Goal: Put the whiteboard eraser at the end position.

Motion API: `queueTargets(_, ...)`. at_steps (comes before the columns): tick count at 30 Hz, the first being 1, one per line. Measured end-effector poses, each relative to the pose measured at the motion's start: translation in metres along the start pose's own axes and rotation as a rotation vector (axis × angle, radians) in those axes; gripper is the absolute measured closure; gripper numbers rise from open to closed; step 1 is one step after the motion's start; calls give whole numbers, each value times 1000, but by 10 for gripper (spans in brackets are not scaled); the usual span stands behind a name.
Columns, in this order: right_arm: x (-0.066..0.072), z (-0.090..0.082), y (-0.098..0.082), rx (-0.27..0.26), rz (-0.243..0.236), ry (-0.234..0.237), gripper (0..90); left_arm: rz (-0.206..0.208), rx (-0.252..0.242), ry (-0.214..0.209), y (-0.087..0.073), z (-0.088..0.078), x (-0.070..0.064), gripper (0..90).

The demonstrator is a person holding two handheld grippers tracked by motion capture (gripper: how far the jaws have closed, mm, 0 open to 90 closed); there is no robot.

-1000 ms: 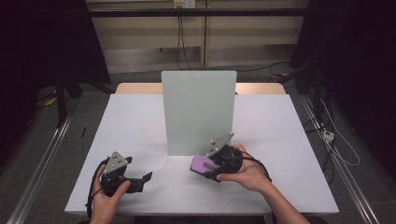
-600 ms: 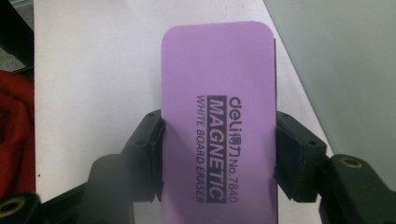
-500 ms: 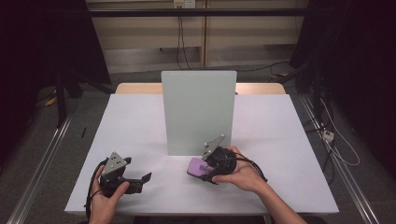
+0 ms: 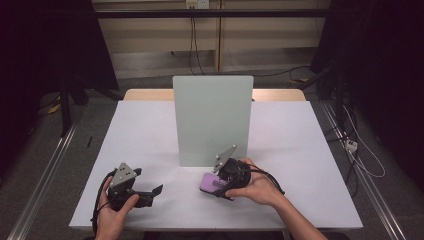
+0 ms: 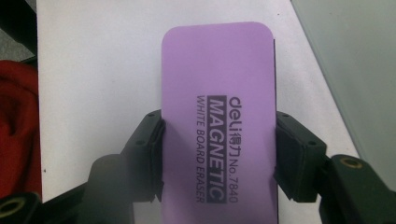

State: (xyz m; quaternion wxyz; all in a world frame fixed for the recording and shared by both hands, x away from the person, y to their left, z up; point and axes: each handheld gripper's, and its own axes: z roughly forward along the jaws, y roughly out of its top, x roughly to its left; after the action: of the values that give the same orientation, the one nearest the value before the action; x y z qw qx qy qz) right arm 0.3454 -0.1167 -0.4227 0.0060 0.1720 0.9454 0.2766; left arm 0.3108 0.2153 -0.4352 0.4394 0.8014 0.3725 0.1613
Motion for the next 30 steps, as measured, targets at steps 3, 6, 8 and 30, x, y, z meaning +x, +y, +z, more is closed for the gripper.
queueTargets(3,0,2,0,1,-1,-3,414,-6,0,0,0,0,0,52)
queueTargets(6,1,5,1,10,-9,-5,414,-5,2,0,0,0,0,52)
queueTargets(8,1,6,2,14,-9,-7,414,1,1,0,0,0,0,52)
queueTargets(30,-3,12,0,0,7,14,410,-9,9,-4,0,3,0,52)
